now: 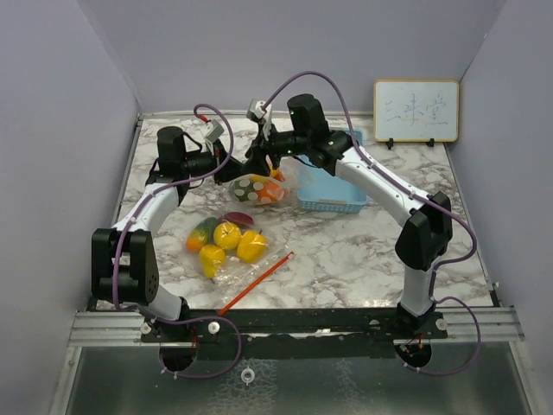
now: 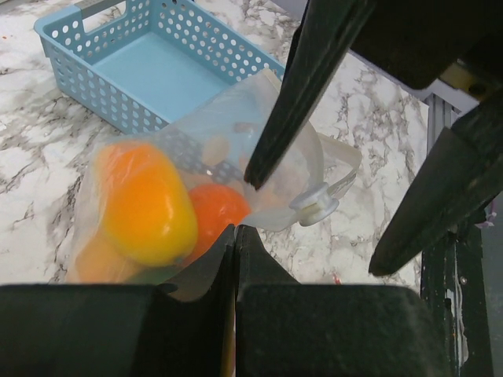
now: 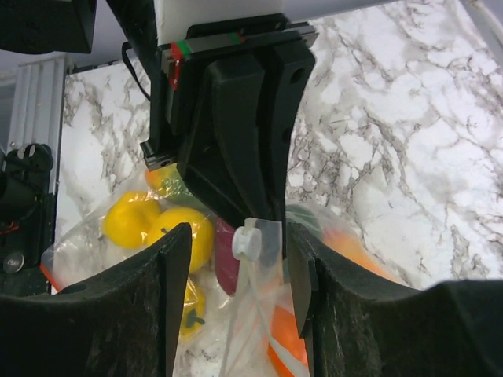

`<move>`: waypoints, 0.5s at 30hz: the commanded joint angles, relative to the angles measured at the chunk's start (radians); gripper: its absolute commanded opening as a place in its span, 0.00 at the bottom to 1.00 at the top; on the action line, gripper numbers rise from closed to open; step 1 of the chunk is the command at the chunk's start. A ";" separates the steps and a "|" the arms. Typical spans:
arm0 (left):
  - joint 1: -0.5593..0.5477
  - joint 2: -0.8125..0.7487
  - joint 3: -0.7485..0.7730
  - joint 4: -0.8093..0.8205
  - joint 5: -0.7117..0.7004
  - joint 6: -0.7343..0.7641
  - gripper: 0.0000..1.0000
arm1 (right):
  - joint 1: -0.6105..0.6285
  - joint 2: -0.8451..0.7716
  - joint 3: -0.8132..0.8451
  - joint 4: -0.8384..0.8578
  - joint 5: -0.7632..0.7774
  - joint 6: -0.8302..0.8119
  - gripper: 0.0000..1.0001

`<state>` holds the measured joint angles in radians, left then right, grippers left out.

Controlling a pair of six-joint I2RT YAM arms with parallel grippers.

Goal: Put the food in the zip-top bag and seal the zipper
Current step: Zip the zipper food storage bag at the center of the board.

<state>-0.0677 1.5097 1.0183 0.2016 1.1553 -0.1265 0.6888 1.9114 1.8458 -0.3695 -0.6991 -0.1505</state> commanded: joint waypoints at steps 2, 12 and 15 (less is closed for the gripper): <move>0.002 -0.029 0.001 0.033 0.024 -0.011 0.00 | 0.026 -0.004 -0.011 -0.020 0.084 -0.008 0.52; 0.013 -0.037 0.000 0.006 0.018 -0.003 0.00 | 0.025 0.004 0.005 -0.034 0.223 0.008 0.13; 0.031 -0.045 -0.003 0.009 0.019 -0.013 0.00 | 0.019 -0.031 -0.041 -0.034 0.308 -0.007 0.12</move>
<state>-0.0608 1.5093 1.0183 0.1993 1.1553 -0.1333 0.7177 1.9175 1.8336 -0.3973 -0.5388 -0.1429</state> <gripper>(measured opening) 0.010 0.135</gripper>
